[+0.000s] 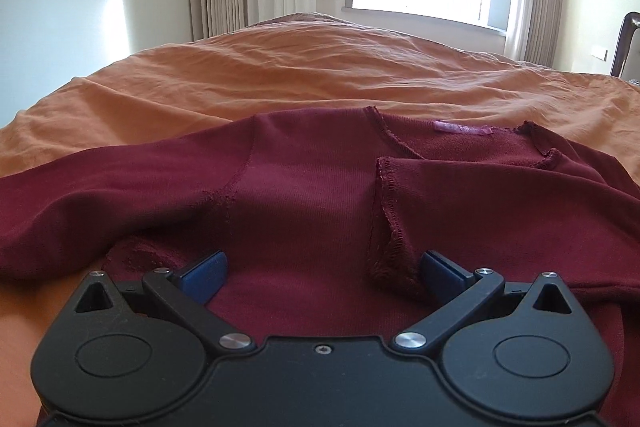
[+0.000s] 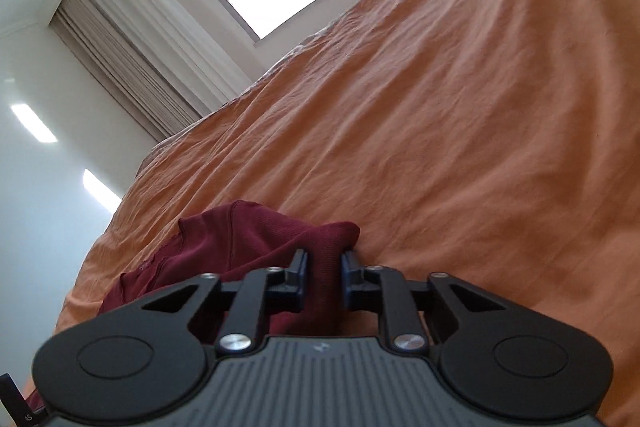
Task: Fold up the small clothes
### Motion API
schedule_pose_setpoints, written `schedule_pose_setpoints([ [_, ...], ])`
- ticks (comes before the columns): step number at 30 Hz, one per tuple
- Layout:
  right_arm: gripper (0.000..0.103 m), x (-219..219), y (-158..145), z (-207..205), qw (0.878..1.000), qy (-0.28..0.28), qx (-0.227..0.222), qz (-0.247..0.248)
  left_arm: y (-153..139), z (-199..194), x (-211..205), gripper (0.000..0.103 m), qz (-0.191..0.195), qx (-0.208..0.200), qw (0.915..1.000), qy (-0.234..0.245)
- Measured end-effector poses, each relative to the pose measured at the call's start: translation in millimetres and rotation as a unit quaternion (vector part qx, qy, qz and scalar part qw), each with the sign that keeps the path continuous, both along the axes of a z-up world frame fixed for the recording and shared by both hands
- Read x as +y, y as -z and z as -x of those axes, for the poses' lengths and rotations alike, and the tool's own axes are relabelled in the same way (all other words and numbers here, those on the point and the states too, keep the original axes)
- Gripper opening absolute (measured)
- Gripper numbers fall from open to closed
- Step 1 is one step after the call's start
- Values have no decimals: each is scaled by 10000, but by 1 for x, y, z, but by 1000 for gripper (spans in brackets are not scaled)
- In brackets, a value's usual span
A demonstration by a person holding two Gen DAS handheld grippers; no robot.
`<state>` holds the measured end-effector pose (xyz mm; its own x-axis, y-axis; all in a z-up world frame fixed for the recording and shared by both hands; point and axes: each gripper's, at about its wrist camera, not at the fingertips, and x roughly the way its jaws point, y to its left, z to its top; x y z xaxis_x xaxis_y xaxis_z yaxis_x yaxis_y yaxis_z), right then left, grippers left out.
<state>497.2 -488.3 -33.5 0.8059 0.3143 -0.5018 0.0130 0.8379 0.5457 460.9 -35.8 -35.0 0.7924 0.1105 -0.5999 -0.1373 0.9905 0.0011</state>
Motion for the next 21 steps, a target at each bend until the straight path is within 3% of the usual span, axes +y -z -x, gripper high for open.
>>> schedule_pose_setpoints([
  [2, 11, 8, -18, 5, 9958, -101, -450, 795, 3, 0, 0, 103, 8, -3, 10000, 14],
  [4, 8, 23, -31, 12, 9799, -237, -812, 1807, 4, 0, 0, 103, 40, -12, 10000, 29],
  [6, 8, 35, -30, 12, 9695, -317, -804, 2295, 4, 0, 1, 103, 65, -20, 10000, 44],
  [12, 10, 32, -2, 8, 9790, -240, -461, 1971, 5, 0, 1, 103, 76, -35, 10000, 46],
  [16, 46, 25, -10, 34, 9828, -62, -410, 1800, 7, 1, 2, 103, 88, -52, 9999, 42],
  [19, 56, 31, -21, 71, 9774, -6, -472, 2061, 7, 1, 2, 103, 99, -70, 9999, 44],
  [21, 57, 39, -22, 97, 9760, -109, -528, 2109, 8, 2, 3, 103, 109, -95, 9999, 42],
])
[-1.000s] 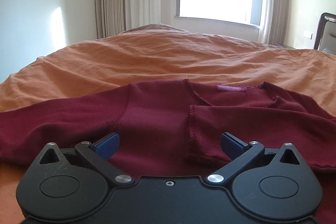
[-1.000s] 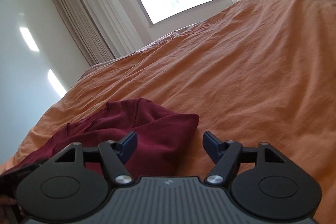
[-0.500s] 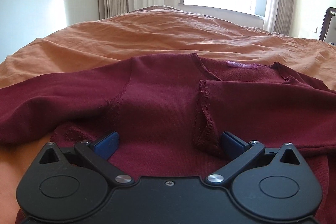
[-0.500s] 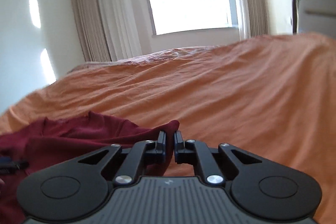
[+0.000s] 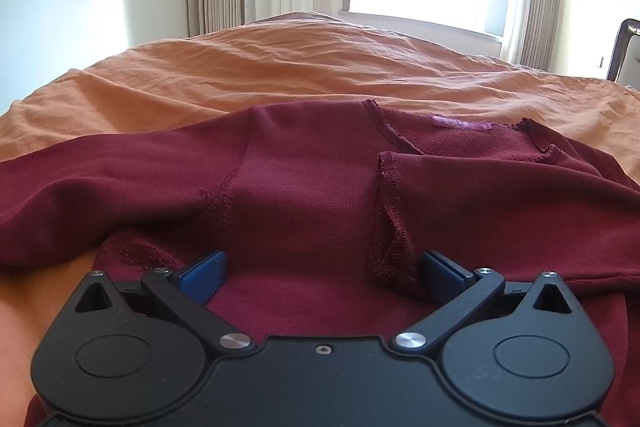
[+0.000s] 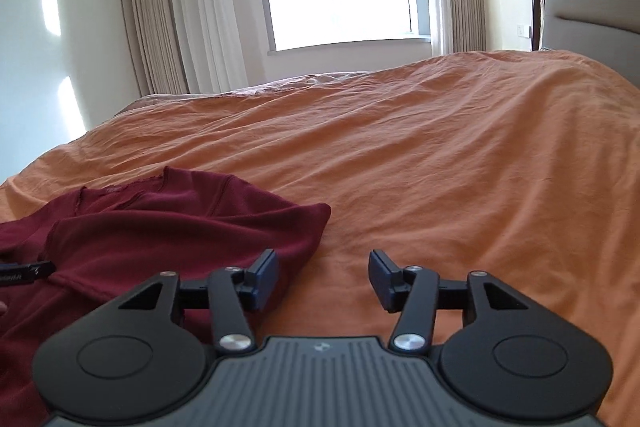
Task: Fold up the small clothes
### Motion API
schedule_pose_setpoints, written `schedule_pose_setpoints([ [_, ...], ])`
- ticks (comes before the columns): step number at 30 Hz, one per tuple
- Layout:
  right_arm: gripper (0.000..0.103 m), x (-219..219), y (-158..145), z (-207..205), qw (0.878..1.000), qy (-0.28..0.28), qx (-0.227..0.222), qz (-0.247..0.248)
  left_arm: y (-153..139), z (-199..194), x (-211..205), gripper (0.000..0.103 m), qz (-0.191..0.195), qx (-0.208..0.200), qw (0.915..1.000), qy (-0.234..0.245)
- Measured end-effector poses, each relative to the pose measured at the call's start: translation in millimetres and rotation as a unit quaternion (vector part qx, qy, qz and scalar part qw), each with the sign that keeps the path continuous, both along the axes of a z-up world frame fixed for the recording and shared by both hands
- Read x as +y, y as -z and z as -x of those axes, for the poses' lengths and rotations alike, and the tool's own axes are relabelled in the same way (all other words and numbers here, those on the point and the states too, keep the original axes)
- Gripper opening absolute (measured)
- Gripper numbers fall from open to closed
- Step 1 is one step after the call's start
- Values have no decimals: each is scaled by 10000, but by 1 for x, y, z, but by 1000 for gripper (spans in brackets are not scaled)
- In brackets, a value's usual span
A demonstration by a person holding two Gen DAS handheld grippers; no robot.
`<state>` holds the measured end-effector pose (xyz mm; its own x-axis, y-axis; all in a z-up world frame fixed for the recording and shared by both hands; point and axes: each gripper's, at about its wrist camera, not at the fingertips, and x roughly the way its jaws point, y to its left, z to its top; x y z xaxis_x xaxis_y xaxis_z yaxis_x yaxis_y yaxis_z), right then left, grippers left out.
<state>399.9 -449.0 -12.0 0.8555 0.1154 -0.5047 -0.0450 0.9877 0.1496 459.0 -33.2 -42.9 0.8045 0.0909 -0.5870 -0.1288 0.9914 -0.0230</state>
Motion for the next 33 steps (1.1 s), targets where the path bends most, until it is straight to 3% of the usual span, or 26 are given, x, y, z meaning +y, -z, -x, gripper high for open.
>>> schedule_pose_setpoints([
  [4, 56, 26, 9, 27, 9996, -225, 77, 173, 1, 2, -1, 103, -20, -58, 10000, -8],
  [9, 52, 56, 12, 15, 9979, -341, -15, 544, 1, 2, -1, 103, -34, -64, 10000, -10],
  [12, 34, 70, 15, 13, 9955, -182, -89, 924, 1, 2, -2, 103, -21, -72, 10000, -13],
  [13, 10, 71, 17, 12, 9953, -84, -82, 957, 1, 2, -2, 103, -23, -72, 10000, -13],
  [17, 6, 65, 18, 22, 9954, 157, -177, 930, 2, 2, -1, 103, -12, -76, 10000, -9],
  [22, 6, 71, 30, 22, 9938, 162, 103, 1092, 2, 2, -1, 103, -27, -82, 10000, -1],
  [28, 11, 67, 32, 22, 9954, 153, 149, 933, 2, 2, -1, 103, -27, -85, 10000, -2],
  [30, 18, 62, 30, 26, 9969, 122, 134, 762, 2, 2, -1, 103, -27, -84, 10000, -2],
  [32, 41, 56, 24, 34, 9982, 164, 107, 567, 2, 2, -1, 103, -23, -86, 10000, -1],
  [33, 47, 55, 21, 39, 9985, 172, 71, 509, 2, 2, -1, 103, -17, -91, 10000, -4],
])
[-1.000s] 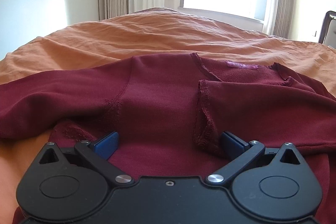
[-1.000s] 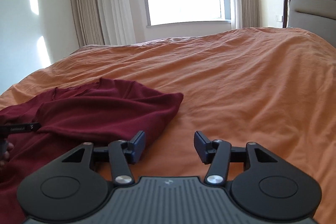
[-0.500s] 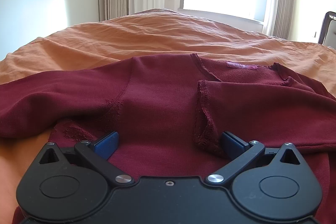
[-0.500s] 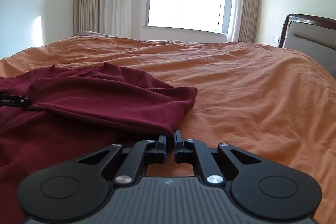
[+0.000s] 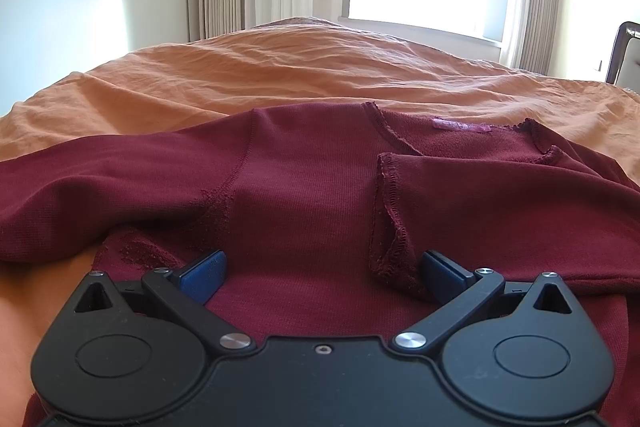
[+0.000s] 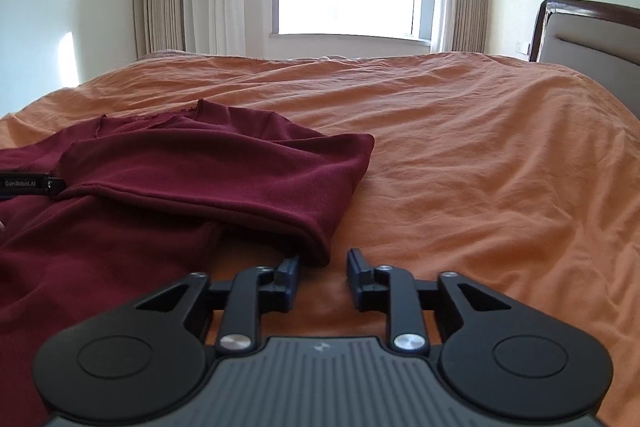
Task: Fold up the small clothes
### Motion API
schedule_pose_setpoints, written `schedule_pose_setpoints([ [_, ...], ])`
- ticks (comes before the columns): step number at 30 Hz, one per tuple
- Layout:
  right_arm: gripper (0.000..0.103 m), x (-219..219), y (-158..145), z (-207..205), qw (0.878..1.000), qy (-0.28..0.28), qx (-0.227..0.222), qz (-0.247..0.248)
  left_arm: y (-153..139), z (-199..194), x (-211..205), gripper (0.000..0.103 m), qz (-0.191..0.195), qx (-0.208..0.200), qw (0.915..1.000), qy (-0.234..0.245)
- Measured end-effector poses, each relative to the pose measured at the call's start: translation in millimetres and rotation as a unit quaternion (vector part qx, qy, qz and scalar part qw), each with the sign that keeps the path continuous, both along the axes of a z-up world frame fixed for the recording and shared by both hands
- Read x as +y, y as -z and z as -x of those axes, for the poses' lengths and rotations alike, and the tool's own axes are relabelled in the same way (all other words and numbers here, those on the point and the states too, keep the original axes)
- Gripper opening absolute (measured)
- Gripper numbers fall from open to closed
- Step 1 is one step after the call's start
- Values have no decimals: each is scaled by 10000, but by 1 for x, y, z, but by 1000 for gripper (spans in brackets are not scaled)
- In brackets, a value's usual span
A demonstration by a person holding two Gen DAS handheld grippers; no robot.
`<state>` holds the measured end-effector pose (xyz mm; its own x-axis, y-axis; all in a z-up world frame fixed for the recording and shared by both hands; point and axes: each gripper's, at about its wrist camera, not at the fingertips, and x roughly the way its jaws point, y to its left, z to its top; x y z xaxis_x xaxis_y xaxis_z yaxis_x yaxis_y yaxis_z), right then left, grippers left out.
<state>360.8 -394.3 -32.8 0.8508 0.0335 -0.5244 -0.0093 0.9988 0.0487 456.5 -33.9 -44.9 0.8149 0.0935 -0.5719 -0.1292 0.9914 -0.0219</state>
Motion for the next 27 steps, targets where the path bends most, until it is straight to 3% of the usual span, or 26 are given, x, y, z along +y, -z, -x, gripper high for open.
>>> schedule_pose_setpoints([
  [2, 67, 0, -6, 10, 10000, -31, -91, -15, -3, 0, 0, 103, 0, 17, 10000, -4],
  [3, 71, 1, -9, 16, 9999, -70, -146, 9, -6, -1, 0, 103, 3, 64, 10000, -1],
  [5, 89, 6, -15, 25, 9995, -193, -252, 54, -17, -2, 3, 103, 38, 220, 9997, -6],
  [8, 102, 16, -24, 38, 9978, -476, -454, -44, -39, 9, 10, 103, -5, 240, 9997, -102],
  [13, 103, 47, -36, 51, 9900, -1214, -600, -399, -69, 49, 46, 103, 129, 238, 9994, -212],
  [18, 103, 72, -35, 62, 9723, -2028, -594, -995, -85, 101, 118, 103, 172, 251, 9947, -980],
  [21, 103, 90, -31, 65, 9622, -2453, -551, -1042, -92, 137, 174, 103, 259, 135, 9849, -1709],
  [23, 103, 102, -27, 66, 9630, -2503, -563, -829, -93, 161, 211, 102, 425, -3, 9739, -2228],
  [27, 103, 119, -16, 65, 9637, -2578, -465, -514, -89, 190, 270, 102, 1077, -244, 9526, -2835],
])
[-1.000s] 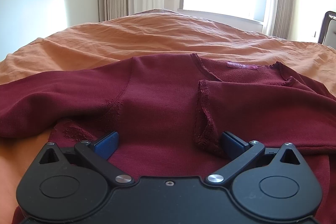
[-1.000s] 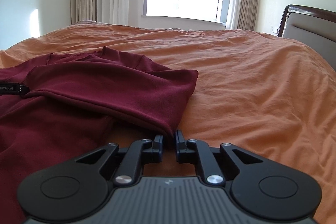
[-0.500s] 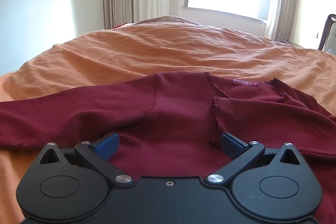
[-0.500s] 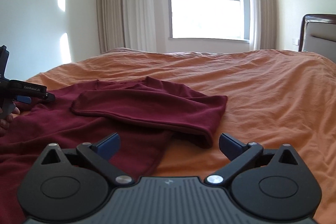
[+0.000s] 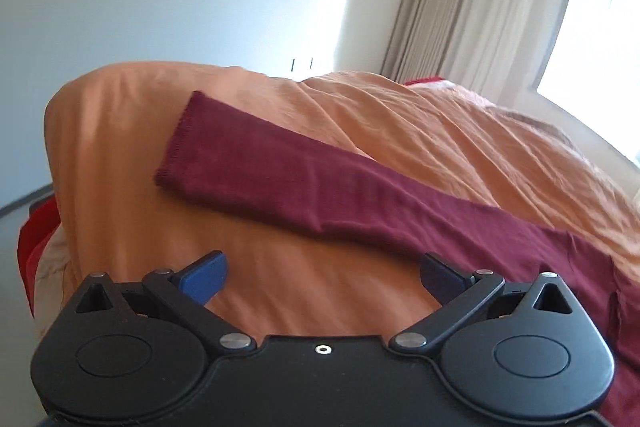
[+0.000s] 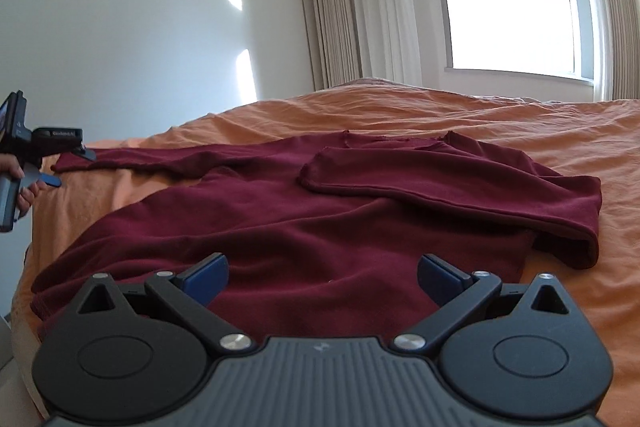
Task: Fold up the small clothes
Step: 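Grasp the sleeve cuff with the left tool and lift it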
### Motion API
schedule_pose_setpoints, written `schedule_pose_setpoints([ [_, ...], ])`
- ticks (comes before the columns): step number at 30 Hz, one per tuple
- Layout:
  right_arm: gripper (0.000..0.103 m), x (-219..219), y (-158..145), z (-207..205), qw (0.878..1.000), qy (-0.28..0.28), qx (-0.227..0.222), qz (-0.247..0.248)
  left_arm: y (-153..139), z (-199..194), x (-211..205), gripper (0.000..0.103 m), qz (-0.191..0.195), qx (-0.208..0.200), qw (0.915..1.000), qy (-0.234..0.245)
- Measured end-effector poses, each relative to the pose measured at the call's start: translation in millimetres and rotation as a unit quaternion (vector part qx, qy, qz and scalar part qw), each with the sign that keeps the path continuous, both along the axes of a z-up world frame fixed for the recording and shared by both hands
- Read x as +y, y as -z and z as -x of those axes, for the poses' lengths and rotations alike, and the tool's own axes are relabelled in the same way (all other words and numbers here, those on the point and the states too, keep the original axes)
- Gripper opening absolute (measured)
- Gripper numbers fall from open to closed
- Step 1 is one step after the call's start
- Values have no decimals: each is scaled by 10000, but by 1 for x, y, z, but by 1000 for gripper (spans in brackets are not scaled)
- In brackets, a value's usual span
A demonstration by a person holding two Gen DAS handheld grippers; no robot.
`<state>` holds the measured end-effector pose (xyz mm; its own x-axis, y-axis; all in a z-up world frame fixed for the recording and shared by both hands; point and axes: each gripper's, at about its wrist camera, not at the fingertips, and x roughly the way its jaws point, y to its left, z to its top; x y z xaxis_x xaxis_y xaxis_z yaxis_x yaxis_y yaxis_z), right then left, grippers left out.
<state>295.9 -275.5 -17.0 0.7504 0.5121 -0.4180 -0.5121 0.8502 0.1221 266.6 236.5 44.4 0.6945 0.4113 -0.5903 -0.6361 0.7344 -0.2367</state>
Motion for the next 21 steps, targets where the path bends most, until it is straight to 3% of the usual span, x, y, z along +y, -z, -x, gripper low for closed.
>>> schedule_pose_setpoints([
  [3, 103, 4, 8, 0, 9999, 40, 68, 103, 1, 10, 23, 101, 382, -551, 9974, -278],
  [6, 103, 3, 14, 0, 9998, 94, 162, 77, 0, 11, 34, 92, 598, -983, 9912, -659],
  [8, 103, 2, 15, -2, 9997, 101, 212, 14, 0, 8, 37, 75, 648, -1120, 9873, -924],
  [9, 103, 0, 16, -3, 9997, 102, 243, -24, -1, 5, 37, 69, 593, -1109, 9865, -1051],
  [11, 103, -3, 17, -4, 9995, 107, 302, -68, -2, -1, 37, 41, 418, -1025, 9859, -1259],
  [16, 103, -3, 20, -5, 9994, 80, 320, -93, -3, -11, 33, 11, 176, -1057, 9834, -1463],
  [21, 103, -6, 20, -3, 9994, 78, 251, -210, -24, -24, 25, 5, -303, -1133, 9858, -1201],
])
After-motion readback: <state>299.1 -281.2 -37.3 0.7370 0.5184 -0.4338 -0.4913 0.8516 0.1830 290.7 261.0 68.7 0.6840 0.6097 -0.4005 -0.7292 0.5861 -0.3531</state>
